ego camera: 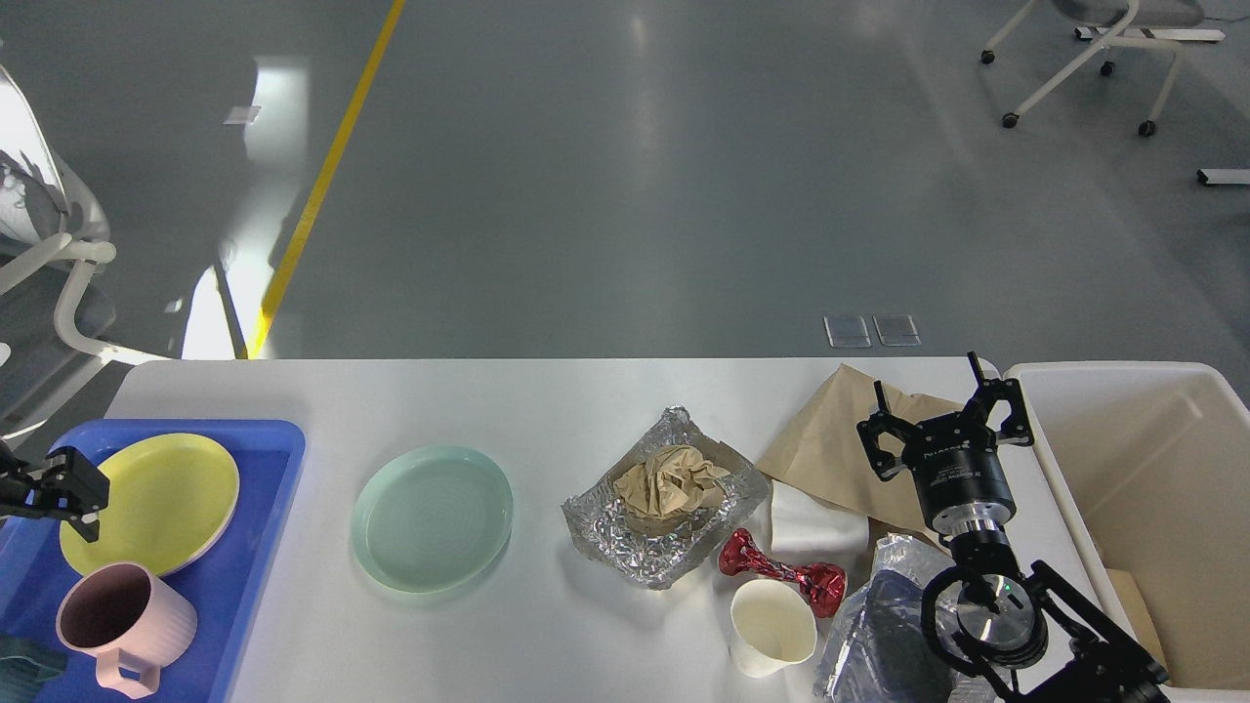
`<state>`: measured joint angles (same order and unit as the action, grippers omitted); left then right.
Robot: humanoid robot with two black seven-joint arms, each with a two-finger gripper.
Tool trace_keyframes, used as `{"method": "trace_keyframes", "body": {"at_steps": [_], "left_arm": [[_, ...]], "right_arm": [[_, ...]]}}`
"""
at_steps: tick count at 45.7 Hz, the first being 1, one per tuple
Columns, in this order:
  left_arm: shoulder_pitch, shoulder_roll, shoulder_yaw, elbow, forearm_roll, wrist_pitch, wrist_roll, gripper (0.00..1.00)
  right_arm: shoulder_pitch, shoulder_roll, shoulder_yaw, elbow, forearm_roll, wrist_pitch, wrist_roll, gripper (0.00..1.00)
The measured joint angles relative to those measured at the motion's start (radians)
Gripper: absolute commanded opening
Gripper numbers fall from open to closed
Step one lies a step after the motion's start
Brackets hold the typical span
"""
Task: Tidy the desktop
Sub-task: 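Raise the left gripper and move it toward the pale green plate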
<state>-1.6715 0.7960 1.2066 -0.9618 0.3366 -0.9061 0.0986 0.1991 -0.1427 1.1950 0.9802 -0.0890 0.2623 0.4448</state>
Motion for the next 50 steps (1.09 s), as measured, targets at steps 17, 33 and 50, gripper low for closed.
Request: {"method": "trace_keyframes", "body": {"at_steps": [17, 33, 50], "left_arm": [[-0.535, -0.243, 0.358, -0.178, -0.268, -0.053, -0.001, 0.96], [-0.919, -0.444, 0.480, -0.428, -0.460, -0.054, 0.000, 0.96], [-1.108, -0.585, 0.485, -0.563, -0.576, -0.054, -0.001, 0.96]], "right_arm": [[0.000, 0.000, 0.000, 0.000, 0.000, 0.000, 0.000, 1.00], [0.000, 0.000, 0.000, 0.000, 0.000, 0.000, 0.000, 1.00], [0.000, 0.000, 0.000, 0.000, 0.000, 0.000, 0.000, 1.00]]}}
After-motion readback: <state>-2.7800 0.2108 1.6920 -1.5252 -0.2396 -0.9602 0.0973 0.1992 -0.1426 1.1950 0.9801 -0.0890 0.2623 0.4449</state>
